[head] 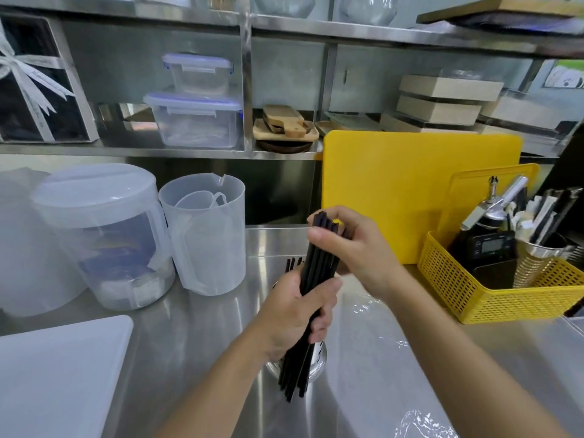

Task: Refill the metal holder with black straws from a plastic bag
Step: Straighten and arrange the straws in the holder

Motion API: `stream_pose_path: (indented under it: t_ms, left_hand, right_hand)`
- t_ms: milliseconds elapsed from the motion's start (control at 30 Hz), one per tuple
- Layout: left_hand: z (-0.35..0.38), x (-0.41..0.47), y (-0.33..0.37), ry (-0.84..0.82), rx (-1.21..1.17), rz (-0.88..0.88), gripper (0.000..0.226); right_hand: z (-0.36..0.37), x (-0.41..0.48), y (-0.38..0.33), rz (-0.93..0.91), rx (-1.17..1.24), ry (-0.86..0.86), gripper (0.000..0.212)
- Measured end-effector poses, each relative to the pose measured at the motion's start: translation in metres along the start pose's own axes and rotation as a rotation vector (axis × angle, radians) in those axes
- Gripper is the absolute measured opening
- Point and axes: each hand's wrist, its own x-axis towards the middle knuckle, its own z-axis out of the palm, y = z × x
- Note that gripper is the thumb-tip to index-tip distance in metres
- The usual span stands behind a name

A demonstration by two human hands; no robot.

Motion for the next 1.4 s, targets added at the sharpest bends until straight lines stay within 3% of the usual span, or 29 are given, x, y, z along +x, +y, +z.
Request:
stream_pose_path:
  t_ms: [133, 400, 733, 933, 1167, 1400]
  left_hand:
    - [0.0, -0.008, -0.01, -0.045, -0.066, -0.022, 0.051]
    - [0.007, -0.028, -0.025, 0.038, -0.098, -0.033, 0.022]
    - [0.001, -0.035, -0.03, 0.038, -0.08, -0.096, 0.025]
    - [0.002, -0.038, -0.033, 0.061, -0.119, -0.113, 0.024]
    - [0.002, -0.043, -0.035, 0.041, -0.12, -0.159, 0.026]
    - [0.002, -0.05, -0.033, -0.013, -0.162, -0.221, 0.027]
  right_hand:
    - [0.012, -0.026, 0.017, 0.088, 0.116, -0.002, 0.044]
    - [0.023, -0.051, 0.024, 0.136, 0.14, -0.007, 0.049]
    - [0.025, -0.064, 0.03, 0.167, 0.184, -0.02, 0.055]
    - [0.026, -0.067, 0.034, 0.165, 0.207, -0.028, 0.038]
    - [0.024, -0.07, 0.041, 0.22, 0.26, 0.007, 0.032]
    - [0.023, -0.075, 0.048, 0.275, 0.266, 0.029, 0.004]
